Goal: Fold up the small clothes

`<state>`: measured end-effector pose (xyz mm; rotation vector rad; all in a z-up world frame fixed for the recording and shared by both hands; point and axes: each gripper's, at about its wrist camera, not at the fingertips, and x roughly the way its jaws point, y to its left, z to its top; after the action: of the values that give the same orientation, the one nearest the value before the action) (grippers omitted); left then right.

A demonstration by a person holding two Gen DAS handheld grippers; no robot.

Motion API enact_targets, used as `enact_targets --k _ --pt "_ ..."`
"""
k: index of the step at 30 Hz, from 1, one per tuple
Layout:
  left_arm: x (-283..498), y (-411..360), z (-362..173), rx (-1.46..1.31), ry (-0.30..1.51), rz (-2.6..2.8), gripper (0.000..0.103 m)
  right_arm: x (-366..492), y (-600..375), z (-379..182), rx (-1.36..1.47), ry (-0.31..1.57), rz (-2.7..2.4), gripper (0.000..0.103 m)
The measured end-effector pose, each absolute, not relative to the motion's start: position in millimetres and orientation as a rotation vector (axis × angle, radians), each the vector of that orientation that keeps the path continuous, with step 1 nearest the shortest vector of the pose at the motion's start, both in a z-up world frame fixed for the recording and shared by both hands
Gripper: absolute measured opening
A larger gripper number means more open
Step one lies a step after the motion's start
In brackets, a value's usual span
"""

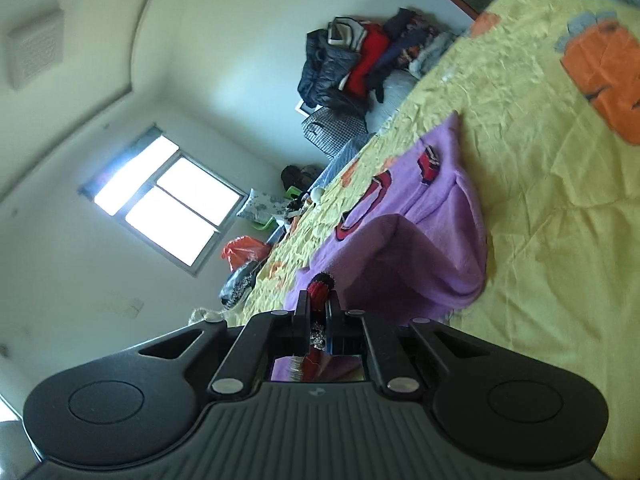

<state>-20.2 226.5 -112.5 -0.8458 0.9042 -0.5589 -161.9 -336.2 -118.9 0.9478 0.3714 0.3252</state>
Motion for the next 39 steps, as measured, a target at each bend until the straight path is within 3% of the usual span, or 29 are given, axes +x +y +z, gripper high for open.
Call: enact_targets --k 3,8,17,24,39 --pt "-39.7 231.4 -125.0 -0.829 0.959 -0.546 0.007 -170.1 -330.4 -132.0 0.904 0.485 0.275 0.006" --pt "-27.0 232.7 -123.3 -0.924 0.894 -0.564 0.006 -165.9 -346.1 -130.1 0.969 0.427 0.273 0.006" --pt "77.4 214.9 -95.9 -1.076 0.711 -0.597 0.006 -52.7 -374.4 -90.3 0.931 0.348 0.290 0.006" --pt "175.3 193.4 -125.9 -1.109 0.784 -0.512 0.006 65.3 -399.7 -121.6 1.003 0.493 0.225 0.006" --pt "279.3 168.5 -126.4 -1.061 0.873 -0.456 0.006 170.6 -425.7 -140.5 0.943 0.640 0.160 0.007"
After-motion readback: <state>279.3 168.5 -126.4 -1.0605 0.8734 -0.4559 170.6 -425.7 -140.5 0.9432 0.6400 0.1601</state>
